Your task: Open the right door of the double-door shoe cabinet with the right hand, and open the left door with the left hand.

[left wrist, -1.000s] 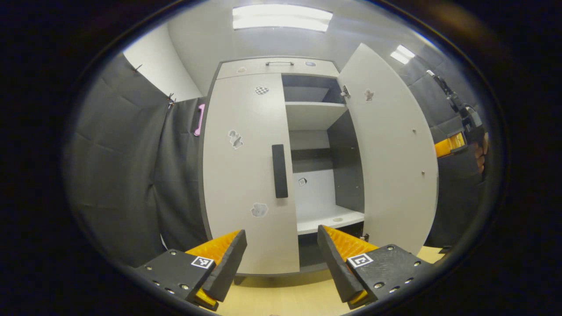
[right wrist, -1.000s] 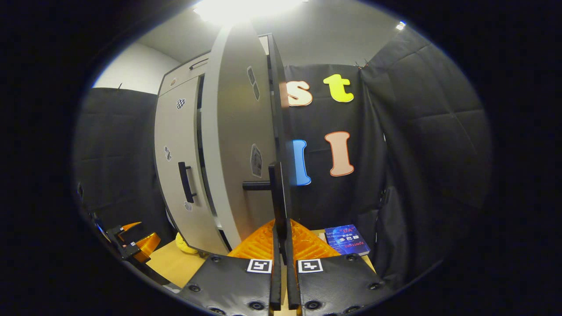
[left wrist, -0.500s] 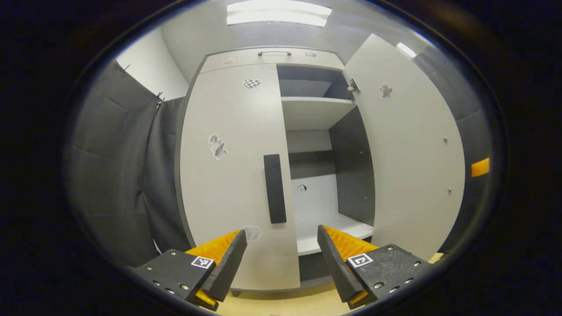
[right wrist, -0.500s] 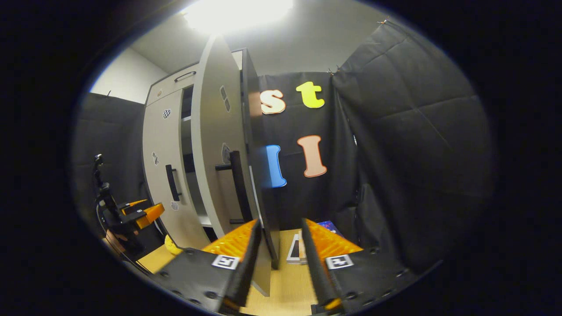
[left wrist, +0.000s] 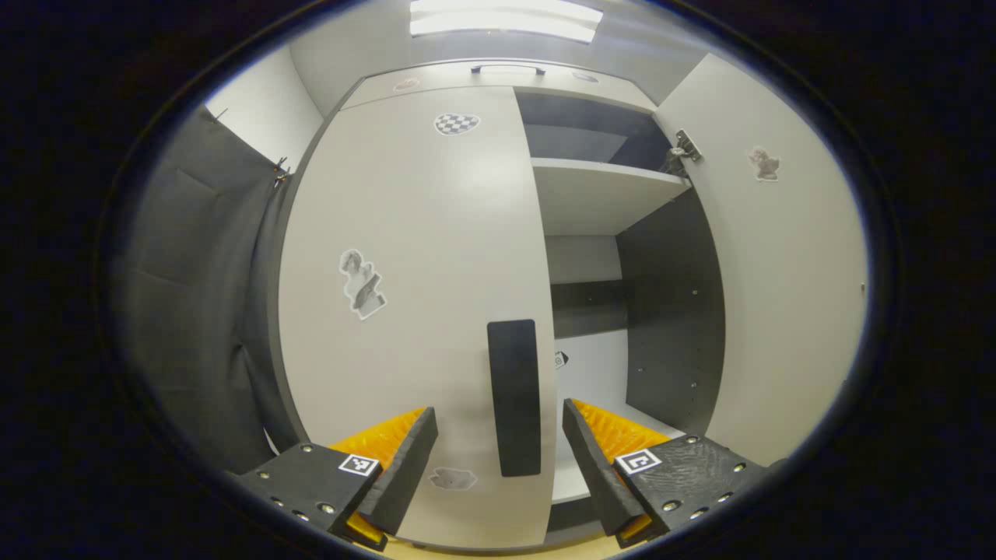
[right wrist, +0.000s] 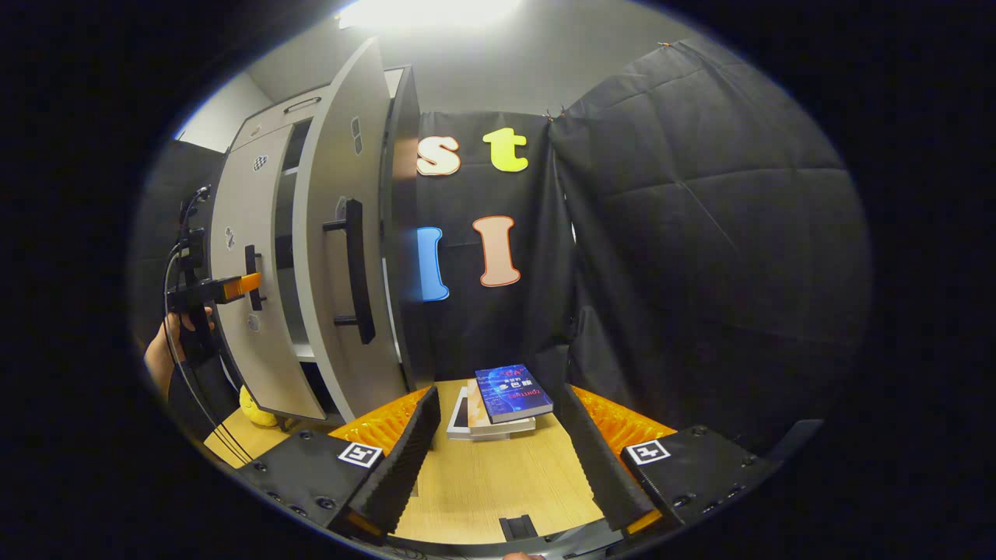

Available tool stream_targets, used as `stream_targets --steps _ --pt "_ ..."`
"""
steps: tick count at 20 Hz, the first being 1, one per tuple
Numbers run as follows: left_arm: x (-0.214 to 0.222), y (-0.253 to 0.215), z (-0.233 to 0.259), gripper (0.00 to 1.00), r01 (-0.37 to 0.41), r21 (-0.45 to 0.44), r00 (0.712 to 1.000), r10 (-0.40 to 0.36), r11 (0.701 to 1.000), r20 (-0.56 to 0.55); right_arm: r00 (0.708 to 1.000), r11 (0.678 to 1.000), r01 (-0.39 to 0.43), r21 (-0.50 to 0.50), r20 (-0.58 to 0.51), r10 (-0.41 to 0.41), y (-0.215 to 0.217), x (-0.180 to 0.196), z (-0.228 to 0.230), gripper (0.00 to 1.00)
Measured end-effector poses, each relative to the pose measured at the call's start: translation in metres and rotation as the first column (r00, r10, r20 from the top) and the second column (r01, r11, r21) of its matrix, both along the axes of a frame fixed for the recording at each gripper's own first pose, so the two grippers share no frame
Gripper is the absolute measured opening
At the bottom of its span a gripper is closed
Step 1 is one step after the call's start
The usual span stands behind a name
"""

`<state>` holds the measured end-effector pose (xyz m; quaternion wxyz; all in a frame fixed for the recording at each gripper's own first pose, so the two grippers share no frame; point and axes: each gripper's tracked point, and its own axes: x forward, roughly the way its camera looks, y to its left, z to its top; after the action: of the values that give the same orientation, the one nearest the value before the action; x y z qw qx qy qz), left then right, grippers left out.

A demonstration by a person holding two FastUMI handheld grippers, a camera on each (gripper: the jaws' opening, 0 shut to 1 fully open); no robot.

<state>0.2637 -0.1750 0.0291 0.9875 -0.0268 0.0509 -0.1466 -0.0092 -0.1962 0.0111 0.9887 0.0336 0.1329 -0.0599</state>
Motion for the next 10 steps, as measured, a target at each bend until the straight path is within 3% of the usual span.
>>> stream_targets --steps 3,5,7,9,10 --pt "0.010 -0.010 -0.003 0.94 0.018 0.048 1.000 -0.017 0.999 -0.019 1.000 1.000 0.019 -0.005 -0.007 -0.019 -0.006 -0.002 -0.003 0.98" --pt "0.014 -0.017 -0.001 0.80 0.032 0.053 0.999 -0.031 0.998 -0.015 1.000 1.000 0.021 -0.003 -0.012 -0.021 -0.006 -0.003 -0.005 0.98" --pt "0.017 -0.020 -0.002 0.57 0.024 0.066 1.000 -0.023 0.998 -0.020 1.000 1.000 0.016 -0.002 -0.021 -0.016 -0.005 -0.004 -0.011 0.98" --pt "0.016 -0.015 -0.003 0.54 -0.011 0.087 1.000 0.013 0.996 -0.021 0.999 1.000 0.009 -0.011 -0.036 -0.009 -0.004 -0.005 -0.017 0.98" --pt "0.020 -0.018 -0.003 0.43 -0.018 0.066 0.999 0.020 0.998 -0.032 0.999 1.000 0.005 -0.017 -0.043 -0.006 -0.004 -0.006 -0.019 0.98"
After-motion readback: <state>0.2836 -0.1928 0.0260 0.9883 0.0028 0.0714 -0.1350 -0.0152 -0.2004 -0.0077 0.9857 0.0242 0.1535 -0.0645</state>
